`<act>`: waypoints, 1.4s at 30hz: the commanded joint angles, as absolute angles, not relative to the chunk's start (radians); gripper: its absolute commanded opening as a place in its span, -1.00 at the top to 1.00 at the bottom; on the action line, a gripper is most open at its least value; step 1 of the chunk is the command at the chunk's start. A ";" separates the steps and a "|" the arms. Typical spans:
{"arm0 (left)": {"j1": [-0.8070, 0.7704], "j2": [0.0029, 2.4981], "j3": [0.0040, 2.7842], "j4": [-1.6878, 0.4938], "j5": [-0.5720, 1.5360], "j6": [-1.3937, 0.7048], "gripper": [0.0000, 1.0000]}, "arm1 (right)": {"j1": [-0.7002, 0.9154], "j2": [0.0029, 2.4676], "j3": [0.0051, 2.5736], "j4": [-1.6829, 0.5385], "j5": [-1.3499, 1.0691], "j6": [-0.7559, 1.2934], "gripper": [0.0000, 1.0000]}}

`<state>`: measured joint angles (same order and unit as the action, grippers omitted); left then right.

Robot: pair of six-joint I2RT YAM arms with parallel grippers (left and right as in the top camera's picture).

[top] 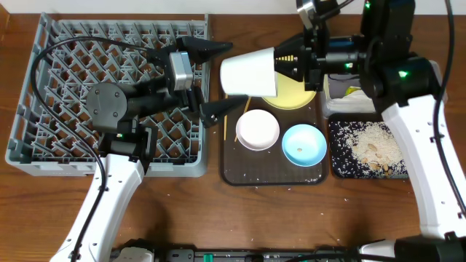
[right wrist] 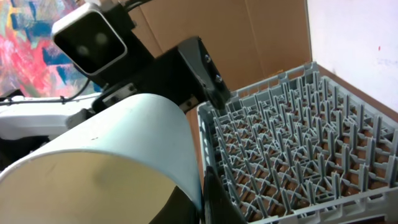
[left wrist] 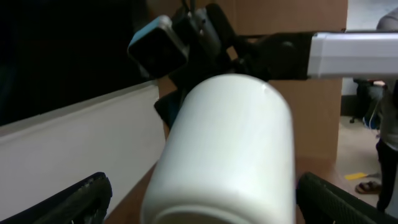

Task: Sort waste into correct bins and load items into the dishwasher
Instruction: 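Carry the white cup left toward the left gripper above the rack, then grasp the white cup with the left gripper and open the right gripper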

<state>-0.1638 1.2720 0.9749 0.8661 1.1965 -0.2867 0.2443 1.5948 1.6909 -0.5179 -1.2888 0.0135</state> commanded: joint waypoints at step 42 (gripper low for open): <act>-0.160 1.274 0.990 0.855 1.192 -0.350 -0.29 | 0.314 1.624 1.689 -0.400 -1.358 0.047 0.97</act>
<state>-0.1646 1.2716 0.9749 0.8501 1.2278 -0.3443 0.2913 1.6279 1.6894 -0.3988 -1.3094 0.0410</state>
